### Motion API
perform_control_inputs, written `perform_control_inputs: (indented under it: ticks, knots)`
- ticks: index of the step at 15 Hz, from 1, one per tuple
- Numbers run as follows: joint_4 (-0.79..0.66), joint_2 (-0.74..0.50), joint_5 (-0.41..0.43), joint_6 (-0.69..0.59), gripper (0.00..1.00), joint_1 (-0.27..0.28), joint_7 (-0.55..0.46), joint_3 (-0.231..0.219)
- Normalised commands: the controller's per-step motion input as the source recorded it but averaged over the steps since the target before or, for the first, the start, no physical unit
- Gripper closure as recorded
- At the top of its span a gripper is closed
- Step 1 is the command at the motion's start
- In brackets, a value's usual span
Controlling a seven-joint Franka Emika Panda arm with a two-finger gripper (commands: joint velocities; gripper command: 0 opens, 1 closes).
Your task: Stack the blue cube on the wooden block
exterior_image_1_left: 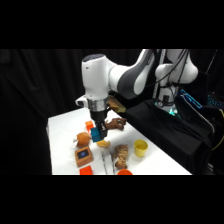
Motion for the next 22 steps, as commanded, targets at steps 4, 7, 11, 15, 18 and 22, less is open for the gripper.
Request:
perform_control_inputs:
  ticks: [4,7,11,15,18,22]
  knots:
    - [0.54,0.36,0.069,-0.13,0.68,-0.087,-0.19,0.039]
    - [0.46,0.33,0.09,-0.09,0.68,-0.079,-0.19,0.032]
    - [0.34,0.26,0.107,-0.04,0.68,-0.059,-0.17,0.04]
    - [0.28,0.22,0.095,0.02,0.68,-0.044,-0.14,0.026]
    - [0.26,0.21,0.104,0.06,0.68,-0.045,-0.14,0.021]
    - [0.23,0.18,0.103,0.07,0.68,-0.038,-0.12,0.014]
